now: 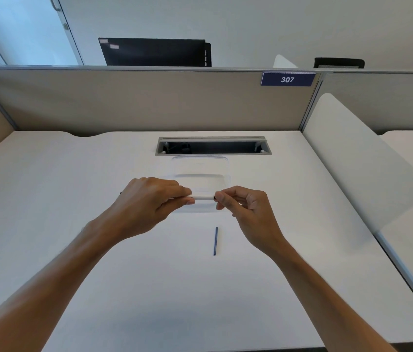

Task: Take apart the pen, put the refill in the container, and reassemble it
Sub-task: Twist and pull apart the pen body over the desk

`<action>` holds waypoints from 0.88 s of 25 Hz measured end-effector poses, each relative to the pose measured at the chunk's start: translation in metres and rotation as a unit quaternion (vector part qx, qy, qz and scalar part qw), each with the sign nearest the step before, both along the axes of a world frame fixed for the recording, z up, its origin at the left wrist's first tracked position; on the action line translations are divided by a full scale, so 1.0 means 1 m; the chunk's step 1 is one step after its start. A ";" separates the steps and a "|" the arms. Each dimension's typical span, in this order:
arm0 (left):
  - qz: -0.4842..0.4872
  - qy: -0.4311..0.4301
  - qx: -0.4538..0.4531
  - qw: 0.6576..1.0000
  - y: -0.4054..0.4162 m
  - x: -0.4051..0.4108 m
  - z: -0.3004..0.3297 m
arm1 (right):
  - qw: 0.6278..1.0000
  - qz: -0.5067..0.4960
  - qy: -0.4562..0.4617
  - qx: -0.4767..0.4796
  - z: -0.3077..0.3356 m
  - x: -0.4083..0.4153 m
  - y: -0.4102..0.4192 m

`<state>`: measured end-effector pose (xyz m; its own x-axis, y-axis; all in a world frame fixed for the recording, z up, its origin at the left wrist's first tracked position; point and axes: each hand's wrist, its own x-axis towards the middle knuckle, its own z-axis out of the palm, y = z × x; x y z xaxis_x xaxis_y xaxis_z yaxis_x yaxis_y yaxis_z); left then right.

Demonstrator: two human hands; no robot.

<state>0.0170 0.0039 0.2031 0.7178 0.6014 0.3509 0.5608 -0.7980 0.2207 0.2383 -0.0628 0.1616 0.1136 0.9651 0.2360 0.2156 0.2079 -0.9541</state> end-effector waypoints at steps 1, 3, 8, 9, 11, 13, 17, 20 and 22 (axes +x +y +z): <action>0.000 0.000 -0.002 1.000 0.000 0.000 -0.001 | 1.000 0.007 0.002 -0.003 0.000 0.002 0.000; -0.004 -0.002 -0.003 1.000 0.000 0.000 -0.002 | 1.000 0.019 -0.001 -0.004 0.001 0.004 -0.001; -0.004 -0.005 -0.006 1.000 0.000 0.002 -0.001 | 1.000 0.010 -0.010 0.009 0.003 0.006 -0.003; -0.006 -0.007 -0.006 1.000 0.000 0.002 -0.001 | 1.000 0.001 -0.008 0.007 0.003 0.005 -0.004; -0.009 -0.011 -0.006 1.000 0.000 0.003 0.000 | 1.000 -0.019 -0.003 0.001 0.002 0.003 -0.002; -0.009 -0.011 -0.006 1.000 -0.001 0.003 0.001 | 1.000 -0.028 0.000 -0.001 0.001 0.002 -0.001; -0.004 -0.003 -0.008 1.000 -0.001 0.002 0.000 | 1.000 -0.021 -0.009 0.004 -0.004 0.000 0.000; -0.002 0.001 -0.012 1.000 0.000 0.001 -0.001 | 1.000 -0.010 -0.005 0.005 -0.004 0.003 0.001; -0.002 0.000 -0.014 1.000 0.001 0.001 -0.001 | 1.000 0.001 -0.003 0.000 -0.004 0.004 0.001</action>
<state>0.0176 0.0052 0.2017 0.7203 0.6076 0.3346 0.5572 -0.7942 0.2426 0.2427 -0.0619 0.1579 0.1111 0.9652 0.2369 0.2203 0.2085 -0.9529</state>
